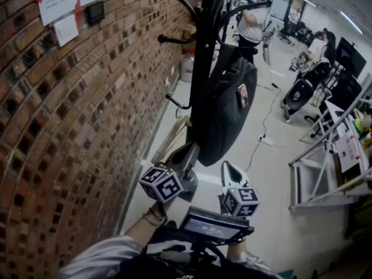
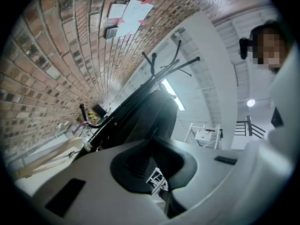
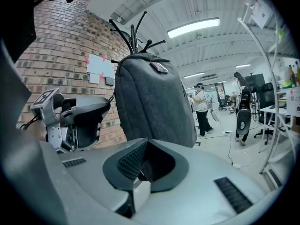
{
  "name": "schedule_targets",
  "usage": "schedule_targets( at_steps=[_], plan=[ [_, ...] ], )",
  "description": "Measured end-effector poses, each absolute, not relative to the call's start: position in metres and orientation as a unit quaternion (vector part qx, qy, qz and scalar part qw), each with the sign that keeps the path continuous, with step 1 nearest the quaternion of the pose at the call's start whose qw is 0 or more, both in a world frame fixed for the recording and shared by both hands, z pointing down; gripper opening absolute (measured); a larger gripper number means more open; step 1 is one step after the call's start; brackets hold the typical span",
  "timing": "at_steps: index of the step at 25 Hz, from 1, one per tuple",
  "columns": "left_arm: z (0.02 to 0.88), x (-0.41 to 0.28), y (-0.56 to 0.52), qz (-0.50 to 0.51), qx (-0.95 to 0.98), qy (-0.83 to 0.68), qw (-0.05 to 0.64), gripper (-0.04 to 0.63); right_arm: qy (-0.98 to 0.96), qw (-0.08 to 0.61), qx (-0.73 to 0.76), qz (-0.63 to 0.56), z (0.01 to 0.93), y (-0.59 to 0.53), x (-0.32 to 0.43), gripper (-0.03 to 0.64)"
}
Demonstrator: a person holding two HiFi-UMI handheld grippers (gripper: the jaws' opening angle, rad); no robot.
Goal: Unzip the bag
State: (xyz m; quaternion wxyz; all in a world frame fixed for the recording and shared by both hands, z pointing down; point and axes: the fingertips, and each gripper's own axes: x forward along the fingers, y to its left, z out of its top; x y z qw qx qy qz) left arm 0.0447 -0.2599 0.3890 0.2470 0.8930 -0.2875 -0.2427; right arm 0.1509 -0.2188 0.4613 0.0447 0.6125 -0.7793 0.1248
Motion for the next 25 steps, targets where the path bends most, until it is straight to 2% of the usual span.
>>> schedule_targets(
  at_steps=[25],
  plan=[
    [0.456,0.051,-0.259,-0.178,0.899,-0.317,0.244,0.011,-0.781,0.056,0.607,0.136,0.475,-0.218,0.154,-0.011]
  ],
)
